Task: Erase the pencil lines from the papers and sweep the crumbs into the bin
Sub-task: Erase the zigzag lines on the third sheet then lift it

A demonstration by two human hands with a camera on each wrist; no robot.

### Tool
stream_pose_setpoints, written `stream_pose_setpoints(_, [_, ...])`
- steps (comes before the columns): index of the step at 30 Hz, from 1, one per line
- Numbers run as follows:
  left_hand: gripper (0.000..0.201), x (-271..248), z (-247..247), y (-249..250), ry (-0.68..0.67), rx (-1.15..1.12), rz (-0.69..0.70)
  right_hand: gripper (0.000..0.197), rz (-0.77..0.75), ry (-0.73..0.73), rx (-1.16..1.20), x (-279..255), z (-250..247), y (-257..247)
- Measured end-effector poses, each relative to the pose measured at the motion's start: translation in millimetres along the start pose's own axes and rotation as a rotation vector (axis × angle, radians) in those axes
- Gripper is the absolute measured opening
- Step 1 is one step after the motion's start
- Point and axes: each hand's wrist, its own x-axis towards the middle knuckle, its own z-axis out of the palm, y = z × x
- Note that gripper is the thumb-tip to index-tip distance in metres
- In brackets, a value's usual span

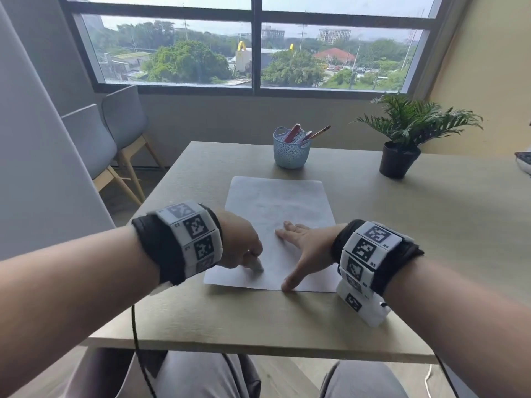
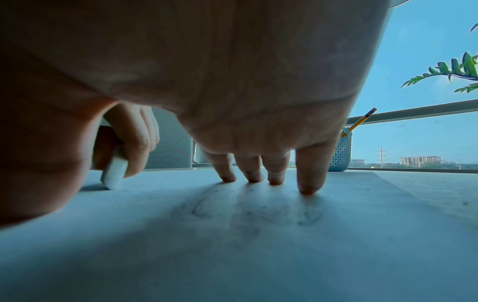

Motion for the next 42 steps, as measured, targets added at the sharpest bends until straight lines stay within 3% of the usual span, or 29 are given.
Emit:
stream_pose_setpoints(5, [0.042, 8, -9, -7, 0.056, -0.007, -0.078, 0.120, -0.004, -0.003, 0.006, -2, -1, -1])
stream_pose_setpoints(11, [0.033, 3, -2, -1, 0.030, 0.018, -0.022, 0.120, 0.000, -0.004, -0.002, -1, 0, 0])
stream_pose_setpoints(17, [0.040, 5, -11, -7, 0.058, -0.008, -0.094, 0.121, -0.001, -0.006, 0.005, 0, -1, 0])
stream_pose_setpoints(22, [0.035, 2, -4, -3, 0.022, 0.008, -0.026, 0.120, 0.002, 0.002, -0.005, -1, -1, -1])
stream_pose_setpoints(27, [0.042, 5, -12, -10, 0.036, -0.018, -0.107, 0.119, -0.001, 0.000, 0.001, -3, -2, -2])
stream_pose_setpoints(33, [0.036, -1, -7, -4, 0.007, 0.028, -0.047, 0.120, 0.000, 0.003, 0.000, -2, -1, -1])
stream_pose_setpoints(38, [0.043, 3, -12, -13, 0.026, 0.007, -0.129, 0.120, 0.003, 0.000, 0.004, -3, -2, -2])
stream_pose_setpoints(42, [0.040, 5, -11, -13, 0.028, 0.024, -0.117, 0.120, 0.004, 0.000, 0.006, -3, -1, -2])
